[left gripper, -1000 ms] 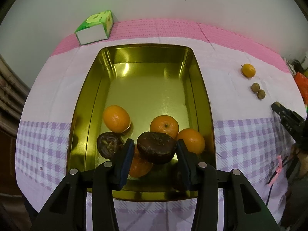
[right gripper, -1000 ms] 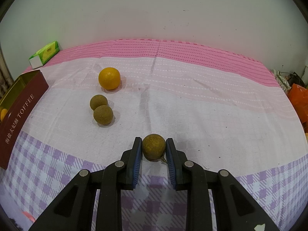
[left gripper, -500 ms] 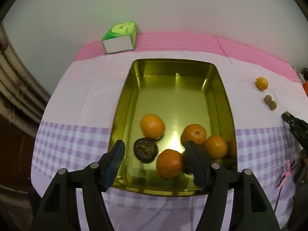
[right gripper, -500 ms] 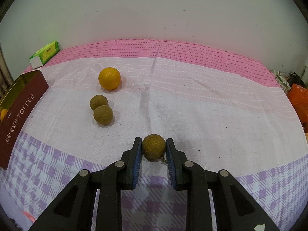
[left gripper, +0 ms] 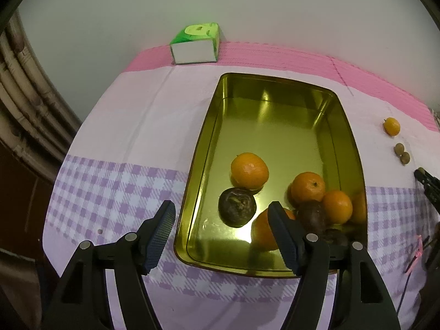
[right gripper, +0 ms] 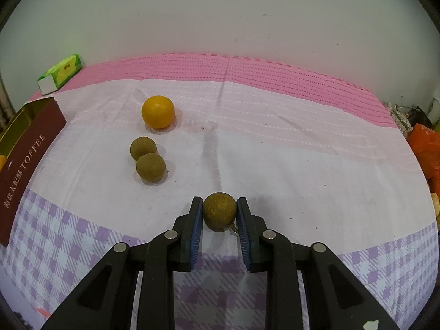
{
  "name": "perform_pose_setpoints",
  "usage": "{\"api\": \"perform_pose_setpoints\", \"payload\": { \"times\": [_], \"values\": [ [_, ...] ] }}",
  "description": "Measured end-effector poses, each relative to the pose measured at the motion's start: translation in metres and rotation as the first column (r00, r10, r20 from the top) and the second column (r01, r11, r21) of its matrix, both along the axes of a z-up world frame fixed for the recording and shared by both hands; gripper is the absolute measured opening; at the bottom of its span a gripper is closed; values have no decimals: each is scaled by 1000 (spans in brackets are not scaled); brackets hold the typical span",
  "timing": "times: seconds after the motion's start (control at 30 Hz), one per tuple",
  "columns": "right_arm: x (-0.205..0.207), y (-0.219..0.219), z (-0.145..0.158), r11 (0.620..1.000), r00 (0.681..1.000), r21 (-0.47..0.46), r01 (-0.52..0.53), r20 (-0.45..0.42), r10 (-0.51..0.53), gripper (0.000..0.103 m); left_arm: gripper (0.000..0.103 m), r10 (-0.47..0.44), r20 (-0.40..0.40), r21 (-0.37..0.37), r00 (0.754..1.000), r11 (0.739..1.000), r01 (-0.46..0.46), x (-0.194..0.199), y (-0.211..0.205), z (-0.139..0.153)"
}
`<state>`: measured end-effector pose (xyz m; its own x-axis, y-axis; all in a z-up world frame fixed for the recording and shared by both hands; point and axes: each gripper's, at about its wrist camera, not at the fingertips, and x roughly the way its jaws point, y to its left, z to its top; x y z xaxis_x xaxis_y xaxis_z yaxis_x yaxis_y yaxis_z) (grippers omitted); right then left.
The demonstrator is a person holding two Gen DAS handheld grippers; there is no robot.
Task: Organize fruits
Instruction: 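Open the left gripper to release the dark brown fruit in the tray, then lower the olive-green fruit into the gold tray and open the right gripper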
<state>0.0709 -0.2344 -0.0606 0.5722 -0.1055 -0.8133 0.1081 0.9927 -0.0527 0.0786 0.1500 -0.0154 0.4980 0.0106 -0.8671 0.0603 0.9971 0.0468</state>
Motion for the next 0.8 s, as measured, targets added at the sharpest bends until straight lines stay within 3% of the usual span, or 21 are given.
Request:
{"api": "perform_pose_setpoints", "payload": {
  "times": [0.37, 0.63, 0.8],
  "values": [
    [-2, 16, 20, 999, 1000, 47, -11, 24, 9, 23, 72, 32, 22, 25, 999, 999, -32, 4, 7, 3],
    [2, 74, 49, 983, 988, 114, -142, 74, 134, 23, 72, 60, 43, 3, 997, 998, -60, 3, 11, 11],
    [8, 128, 65, 954, 963, 144, -263, 102, 250, 23, 75, 90, 76, -6, 993, 996, -90, 0, 19, 20]
  ]
}}
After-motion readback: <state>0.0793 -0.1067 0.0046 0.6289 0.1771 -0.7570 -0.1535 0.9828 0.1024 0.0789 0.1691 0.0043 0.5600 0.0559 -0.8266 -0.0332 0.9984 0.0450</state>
